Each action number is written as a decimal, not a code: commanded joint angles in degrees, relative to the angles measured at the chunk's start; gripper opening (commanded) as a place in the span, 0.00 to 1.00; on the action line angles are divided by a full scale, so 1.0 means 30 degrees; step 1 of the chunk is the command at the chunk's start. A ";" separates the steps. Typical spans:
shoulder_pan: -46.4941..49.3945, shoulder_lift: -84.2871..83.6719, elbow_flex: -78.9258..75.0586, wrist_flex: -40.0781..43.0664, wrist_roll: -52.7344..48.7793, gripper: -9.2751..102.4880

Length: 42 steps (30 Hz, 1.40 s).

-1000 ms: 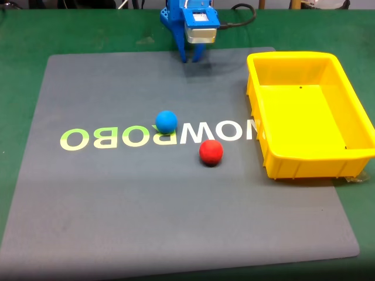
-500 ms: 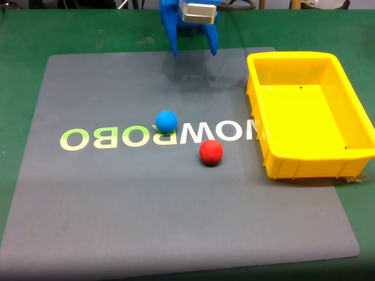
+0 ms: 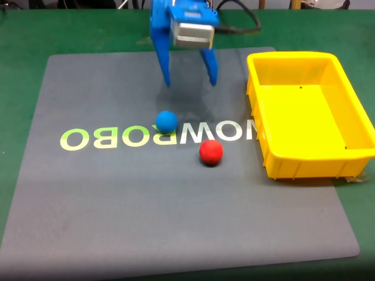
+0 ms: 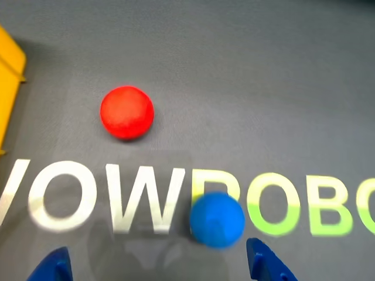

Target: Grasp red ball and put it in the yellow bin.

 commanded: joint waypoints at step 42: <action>-0.2227 -1.3975 -1.2627 -0.1875 0.0908 0.33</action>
